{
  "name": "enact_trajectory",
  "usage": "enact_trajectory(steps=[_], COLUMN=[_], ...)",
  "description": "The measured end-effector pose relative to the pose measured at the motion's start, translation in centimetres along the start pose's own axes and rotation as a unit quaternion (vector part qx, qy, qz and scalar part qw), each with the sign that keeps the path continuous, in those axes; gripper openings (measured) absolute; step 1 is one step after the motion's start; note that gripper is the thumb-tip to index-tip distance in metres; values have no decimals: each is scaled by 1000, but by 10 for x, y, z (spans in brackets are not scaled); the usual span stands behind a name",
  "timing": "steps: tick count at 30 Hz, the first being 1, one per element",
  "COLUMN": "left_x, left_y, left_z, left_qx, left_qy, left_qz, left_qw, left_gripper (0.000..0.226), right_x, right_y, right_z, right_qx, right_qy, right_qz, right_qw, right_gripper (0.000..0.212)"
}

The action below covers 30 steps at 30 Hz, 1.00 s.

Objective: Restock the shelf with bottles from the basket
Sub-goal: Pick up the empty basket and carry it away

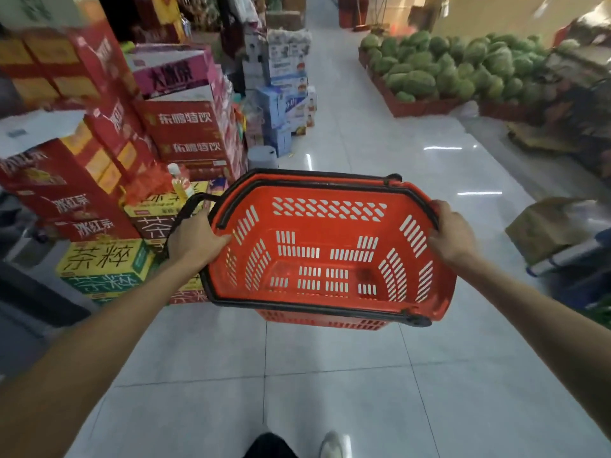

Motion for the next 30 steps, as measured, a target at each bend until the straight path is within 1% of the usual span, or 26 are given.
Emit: enact_trajectory(steps=[2, 3, 5, 8, 9, 12, 17, 22, 26, 30], left_x=[-17, -25, -39, -57, -63, -76, -91, -116, -134, -151], left_y=[-4, -7, -16, -39, -49, -81, -119, -153, -210, -296], left_z=[42, 64, 108, 179, 204, 290, 399, 502, 582, 658], left_qx=[-13, -17, -18, -15, -18, -9, 16, 40, 78, 121], left_qy=[7, 9, 12, 12, 3, 10, 15, 27, 53, 92], left_qz=[-3, -5, -14, -31, -37, -44, -57, -60, -65, -50], left_qw=[1000, 1000, 1000, 999, 999, 999, 998, 997, 993, 987], left_gripper=[81, 83, 78, 60, 59, 59, 56, 65, 77, 72], right_x=[7, 10, 13, 13, 15, 15, 16, 23, 4, -43], right_y=[-3, -7, -19, -43, -53, -92, -139, -182, -237, -323], right_z=[51, 75, 125, 204, 229, 315, 429, 539, 635, 733], right_qx=[-3, -2, 2, 7, 5, 3, 8, 21, 52, 82], right_qy=[9, 12, 17, 18, 14, -8, -68, -91, -98, -150], right_qz=[8, 11, 14, 5, 6, 9, 29, 41, 38, 37], right_qw=[1000, 1000, 1000, 1000, 1000, 1000, 997, 995, 993, 985], right_gripper=[55, 55, 55, 54, 55, 57, 64, 67, 64, 59])
Point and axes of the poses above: each hand's wrist, its own z-axis towards the middle knuckle, its own y-axis out of the back of the hand, x = y × z, the point moved 4 cm from there along z, towards the middle knuckle, and after that the axes turned 8 degrees about z, right-handed, at the moved point
